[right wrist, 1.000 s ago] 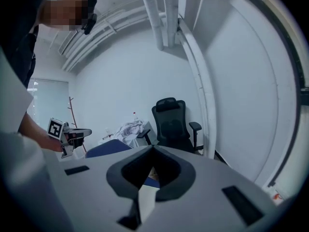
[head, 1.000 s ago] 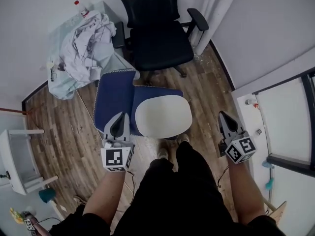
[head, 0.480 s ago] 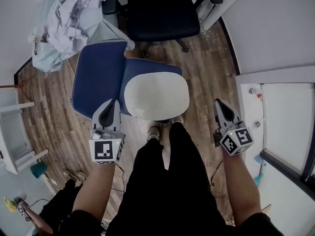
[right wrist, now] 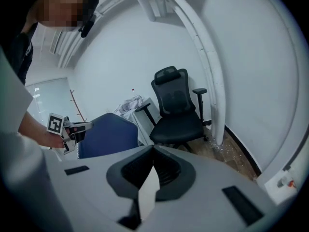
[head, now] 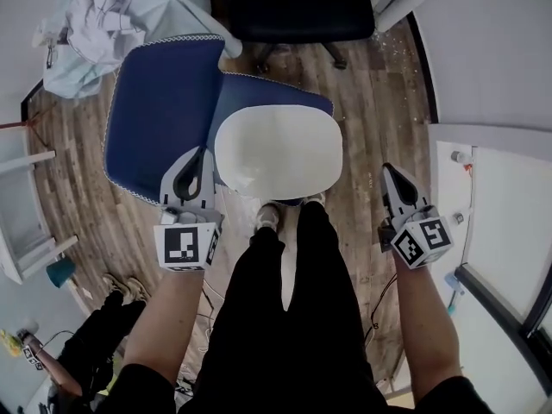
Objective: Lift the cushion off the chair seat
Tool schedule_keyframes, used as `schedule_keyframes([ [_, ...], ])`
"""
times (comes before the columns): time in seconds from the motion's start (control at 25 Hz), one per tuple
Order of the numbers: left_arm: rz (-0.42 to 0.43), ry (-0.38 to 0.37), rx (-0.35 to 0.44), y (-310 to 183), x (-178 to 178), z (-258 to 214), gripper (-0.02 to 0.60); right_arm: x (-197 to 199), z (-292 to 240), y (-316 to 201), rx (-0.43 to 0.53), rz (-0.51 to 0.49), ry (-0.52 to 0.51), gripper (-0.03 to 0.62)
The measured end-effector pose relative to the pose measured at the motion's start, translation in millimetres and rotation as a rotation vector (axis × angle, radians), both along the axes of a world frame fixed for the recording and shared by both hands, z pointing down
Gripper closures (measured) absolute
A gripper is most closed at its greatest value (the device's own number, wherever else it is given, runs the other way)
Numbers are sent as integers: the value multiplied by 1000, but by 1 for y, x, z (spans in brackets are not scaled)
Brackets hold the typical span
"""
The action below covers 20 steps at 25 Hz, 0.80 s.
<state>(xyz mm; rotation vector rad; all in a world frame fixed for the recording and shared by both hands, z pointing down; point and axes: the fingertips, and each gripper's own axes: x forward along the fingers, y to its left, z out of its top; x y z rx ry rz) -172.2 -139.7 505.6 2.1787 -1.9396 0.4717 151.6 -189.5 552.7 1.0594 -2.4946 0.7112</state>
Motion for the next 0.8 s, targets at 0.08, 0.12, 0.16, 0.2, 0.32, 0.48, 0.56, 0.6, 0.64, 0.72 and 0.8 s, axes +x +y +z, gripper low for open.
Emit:
schedule_keyframes([
  [0.08, 5, -1, -8, -5, 0, 13, 577, -3, 12, -8, 1, -1, 0, 583],
  [0.12, 3, 1, -15, -8, -1, 20, 577, -4, 19, -12, -3, -1, 2, 583],
  [0.16, -2, 5, -24, -11, -2, 26, 577, -6, 27, -15, -11, 1, 3, 583],
  [0.2, -8, 8, -32, -12, -3, 31, 577, -8, 35, -17, -22, 6, 4, 583],
  [0.32, -8, 13, -45, -13, 3, 44, 577, -7, 52, -15, -32, 24, 5, 583],
  [0.48, 36, 5, -76, -16, 21, 71, 577, 3, 62, -23, 48, 66, 37, 583],
  [0.56, 53, -2, -94, -19, 25, 86, 577, 3, 77, -26, 46, 79, 35, 583],
  [0.6, 54, -2, -101, -19, 25, 94, 577, 2, 87, -26, 35, 81, 33, 583],
  [0.64, 52, 0, -107, -19, 25, 100, 577, 1, 97, -25, 23, 81, 32, 583],
  [0.72, 45, 6, -115, -20, 24, 112, 577, 0, 115, -21, -2, 79, 34, 583],
  [0.8, 43, 4, -122, -20, 22, 122, 577, 0, 131, -19, -18, 81, 41, 582],
])
